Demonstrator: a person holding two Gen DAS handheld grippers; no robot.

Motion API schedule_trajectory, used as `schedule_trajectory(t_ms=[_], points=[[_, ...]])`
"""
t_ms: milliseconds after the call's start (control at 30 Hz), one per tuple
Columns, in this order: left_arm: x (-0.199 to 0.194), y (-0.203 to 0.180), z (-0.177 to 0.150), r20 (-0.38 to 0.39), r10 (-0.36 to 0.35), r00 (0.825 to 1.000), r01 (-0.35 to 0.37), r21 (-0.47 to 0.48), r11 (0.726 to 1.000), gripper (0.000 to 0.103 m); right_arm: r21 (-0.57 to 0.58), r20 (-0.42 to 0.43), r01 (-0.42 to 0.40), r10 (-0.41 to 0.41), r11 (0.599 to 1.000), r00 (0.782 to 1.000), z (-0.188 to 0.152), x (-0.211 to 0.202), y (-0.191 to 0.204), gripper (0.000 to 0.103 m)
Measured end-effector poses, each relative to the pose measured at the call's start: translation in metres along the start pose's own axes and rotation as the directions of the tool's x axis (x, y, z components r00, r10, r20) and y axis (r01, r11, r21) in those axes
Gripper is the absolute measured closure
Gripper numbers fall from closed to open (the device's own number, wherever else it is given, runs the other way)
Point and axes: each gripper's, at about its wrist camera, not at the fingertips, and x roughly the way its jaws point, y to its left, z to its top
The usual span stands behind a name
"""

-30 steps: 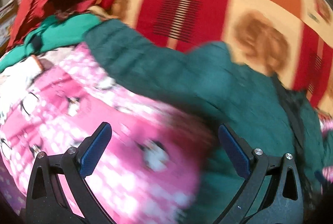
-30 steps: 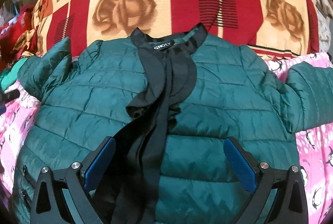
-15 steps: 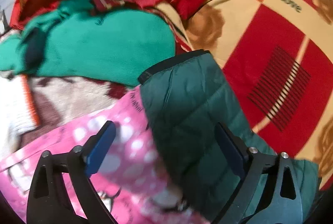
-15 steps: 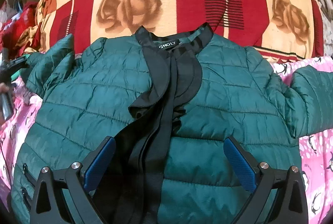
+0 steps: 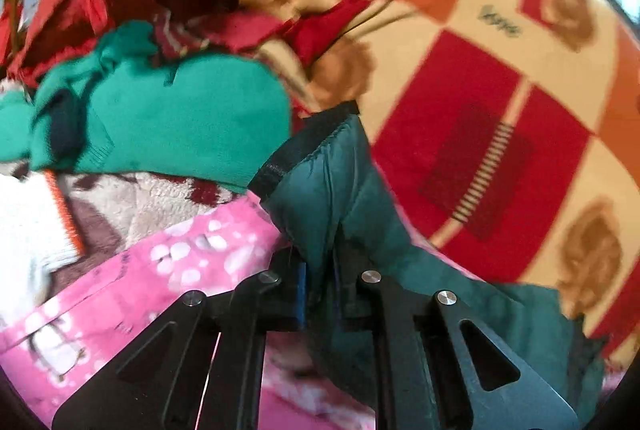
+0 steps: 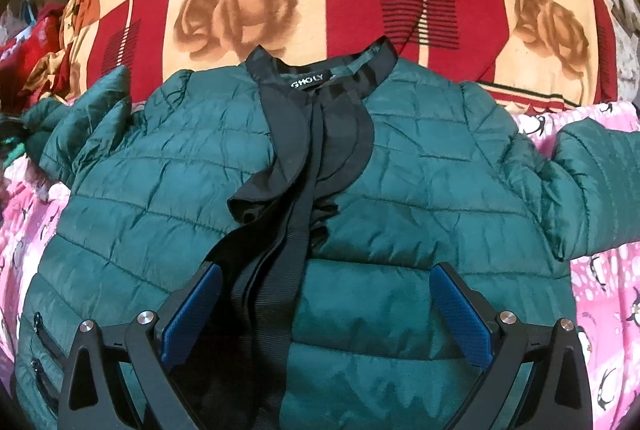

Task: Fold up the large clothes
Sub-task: 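Grasp the jacket sleeve with the left gripper and lift it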

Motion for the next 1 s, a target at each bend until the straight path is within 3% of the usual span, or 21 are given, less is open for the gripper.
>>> schedule_trajectory(t_ms=[100, 267, 467, 1000], points=[[-0.036, -0.012, -0.005, 0.018, -0.062, 0.998, 0.061, 0.036, 0.997, 0.094, -0.006, 0.006, 0.007, -0.007, 1.0, 1.0, -0.001, -0.005, -0.001, 0.0], [-0.077, -0.047, -0.013, 0.035, -0.1, 0.994, 0.096, 0.112, 0.989, 0.095, 0.001, 0.016, 0.008, -0.008, 1.0, 1.0, -0.001, -0.01, -0.006, 0.0], [-0.113, -0.101, -0.04, 0.039, -0.1, 0.994, 0.087, 0.25, 0.964, 0.095, -0.004, -0.002, 0.058, -0.058, 0.998, 0.998, -0.004, -0.008, -0.018, 0.0], [-0.143, -0.236, -0.139, -0.078, -0.218, 0.973, 0.229, 0.445, 0.866, 0.095, 0.022, 0.029, 0.103, -0.104, 0.994, 0.994, -0.011, -0.036, -0.055, 0.0]])
